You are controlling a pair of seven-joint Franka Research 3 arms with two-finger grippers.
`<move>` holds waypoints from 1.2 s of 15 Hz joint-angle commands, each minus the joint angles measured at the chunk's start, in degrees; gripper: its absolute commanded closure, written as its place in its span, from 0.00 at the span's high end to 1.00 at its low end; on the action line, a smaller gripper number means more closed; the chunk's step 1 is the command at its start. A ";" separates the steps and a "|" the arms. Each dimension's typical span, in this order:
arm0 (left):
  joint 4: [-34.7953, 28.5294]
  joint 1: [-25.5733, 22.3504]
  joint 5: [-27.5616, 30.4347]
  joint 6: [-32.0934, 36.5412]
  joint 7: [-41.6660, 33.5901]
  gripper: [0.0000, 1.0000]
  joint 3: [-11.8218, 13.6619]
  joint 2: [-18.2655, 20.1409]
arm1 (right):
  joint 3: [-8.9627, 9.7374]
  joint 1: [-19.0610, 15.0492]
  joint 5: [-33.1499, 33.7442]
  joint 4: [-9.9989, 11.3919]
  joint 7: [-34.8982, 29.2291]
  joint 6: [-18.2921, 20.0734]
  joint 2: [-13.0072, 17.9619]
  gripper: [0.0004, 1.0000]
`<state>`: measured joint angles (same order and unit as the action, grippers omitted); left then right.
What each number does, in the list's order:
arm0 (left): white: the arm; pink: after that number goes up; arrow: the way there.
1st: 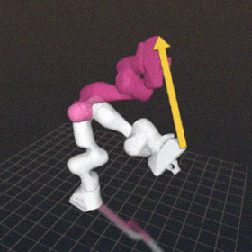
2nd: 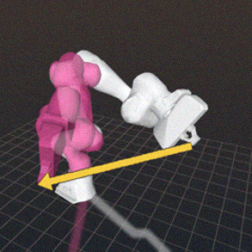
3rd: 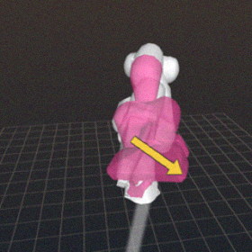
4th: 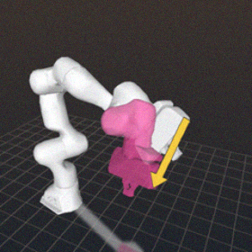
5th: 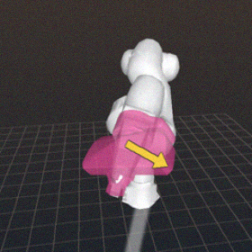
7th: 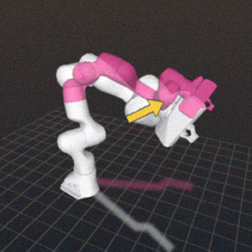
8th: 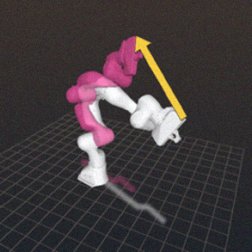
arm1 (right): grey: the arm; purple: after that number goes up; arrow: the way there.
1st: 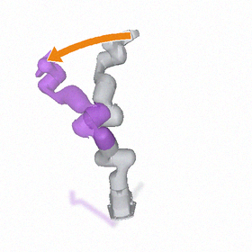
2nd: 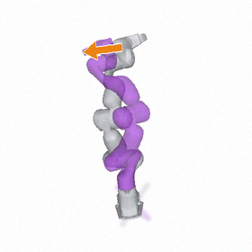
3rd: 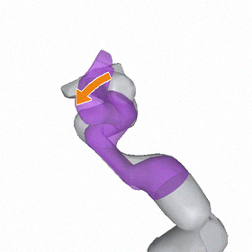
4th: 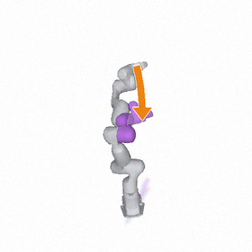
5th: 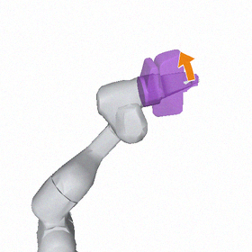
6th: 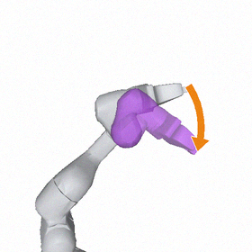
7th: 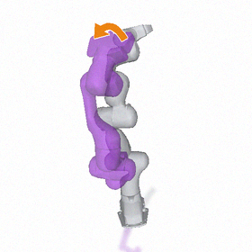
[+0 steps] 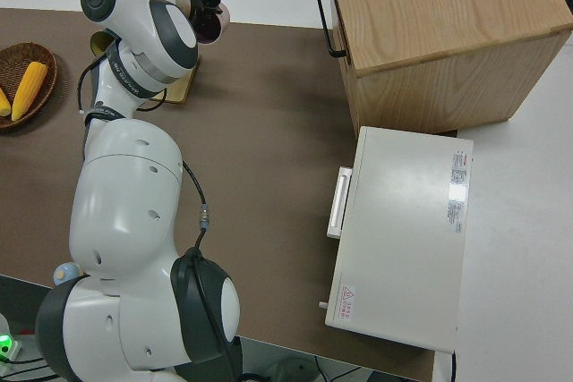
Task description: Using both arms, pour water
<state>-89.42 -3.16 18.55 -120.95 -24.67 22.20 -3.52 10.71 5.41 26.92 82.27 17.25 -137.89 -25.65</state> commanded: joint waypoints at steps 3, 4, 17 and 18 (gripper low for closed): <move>-11.38 1.23 -4.74 -7.10 5.67 0.00 -3.47 8.87 | -2.62 0.13 -13.72 0.35 -2.73 14.28 4.29 0.00; -12.70 1.23 -6.58 -7.28 7.33 0.00 -4.61 9.75 | -2.62 0.13 -15.48 0.35 -6.84 17.27 4.90 0.00; -36.42 0.26 -13.72 -16.15 18.86 0.00 -15.60 26.71 | 0.09 2.06 -40.45 -1.06 -38.32 43.49 10.00 0.00; -38.18 0.26 -13.72 -16.42 19.04 0.00 -16.30 27.94 | 1.84 2.06 -40.54 -0.88 -41.22 43.50 10.18 0.00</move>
<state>-120.39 -2.93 6.67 -134.40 -7.73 7.42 17.53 9.54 7.39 -11.06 80.94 -17.34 -95.73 -16.57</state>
